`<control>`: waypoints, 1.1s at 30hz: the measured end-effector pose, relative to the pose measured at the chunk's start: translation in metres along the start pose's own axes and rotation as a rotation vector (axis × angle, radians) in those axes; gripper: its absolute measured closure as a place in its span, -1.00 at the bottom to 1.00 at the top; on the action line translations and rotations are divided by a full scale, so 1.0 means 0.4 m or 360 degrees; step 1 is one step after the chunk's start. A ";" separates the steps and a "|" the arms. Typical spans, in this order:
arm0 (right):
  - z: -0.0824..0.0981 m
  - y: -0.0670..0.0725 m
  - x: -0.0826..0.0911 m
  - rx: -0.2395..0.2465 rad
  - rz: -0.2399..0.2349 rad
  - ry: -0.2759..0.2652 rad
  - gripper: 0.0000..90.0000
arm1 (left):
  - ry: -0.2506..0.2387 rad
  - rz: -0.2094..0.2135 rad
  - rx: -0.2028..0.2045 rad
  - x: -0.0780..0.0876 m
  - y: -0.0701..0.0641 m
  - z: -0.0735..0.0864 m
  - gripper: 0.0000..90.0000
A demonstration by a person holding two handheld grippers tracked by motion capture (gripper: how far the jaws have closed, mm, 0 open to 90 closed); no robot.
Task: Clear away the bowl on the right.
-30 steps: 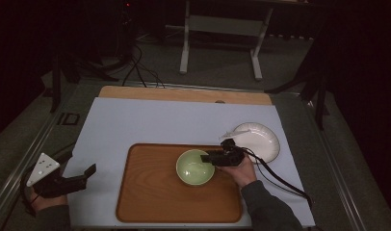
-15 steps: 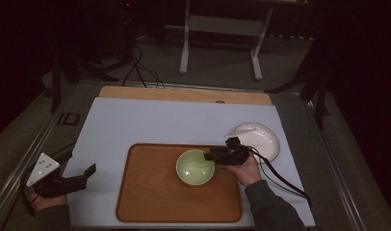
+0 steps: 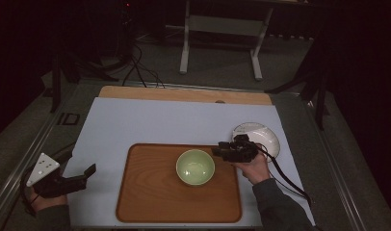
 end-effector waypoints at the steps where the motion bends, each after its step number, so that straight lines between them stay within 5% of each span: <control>1: -0.001 -0.001 0.003 0.0002 0.0009 -0.0002 0.14 | 0.0001 0.0000 -0.0001 0.000 0.000 0.000 -0.86; 9: -0.001 -0.012 0.027 0.0047 0.0067 0.0002 0.10 | 0.0000 -0.0001 0.0004 0.000 0.001 0.000 -0.86; 17: 0.007 -0.038 0.055 0.0010 0.0099 -0.0047 0.10 | 0.0001 -0.0001 0.0008 -0.001 0.001 0.001 -0.86; 29: 0.030 -0.101 0.139 0.0005 0.0317 -0.0149 0.06 | -0.0002 -0.0009 0.0027 0.000 0.004 0.001 -0.86; 30: 0.038 -0.116 0.162 0.0020 0.0404 -0.0178 0.04 | -0.0001 -0.0011 0.0029 0.000 0.005 0.001 -0.86; 33: 0.050 -0.128 0.182 0.0014 0.0473 -0.0206 0.03 | 0.0000 -0.0013 0.0032 0.000 0.005 0.002 -0.86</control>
Point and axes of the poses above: each handheld gripper's, and its own axes: x roughly backward along the jaws, z roughly out of its underside, y roughly to its left, the point moved 10 cm from there along -x, roughly forward along the jaws, and after that the axes turned 5 degrees about -z, right-handed, at the moved point
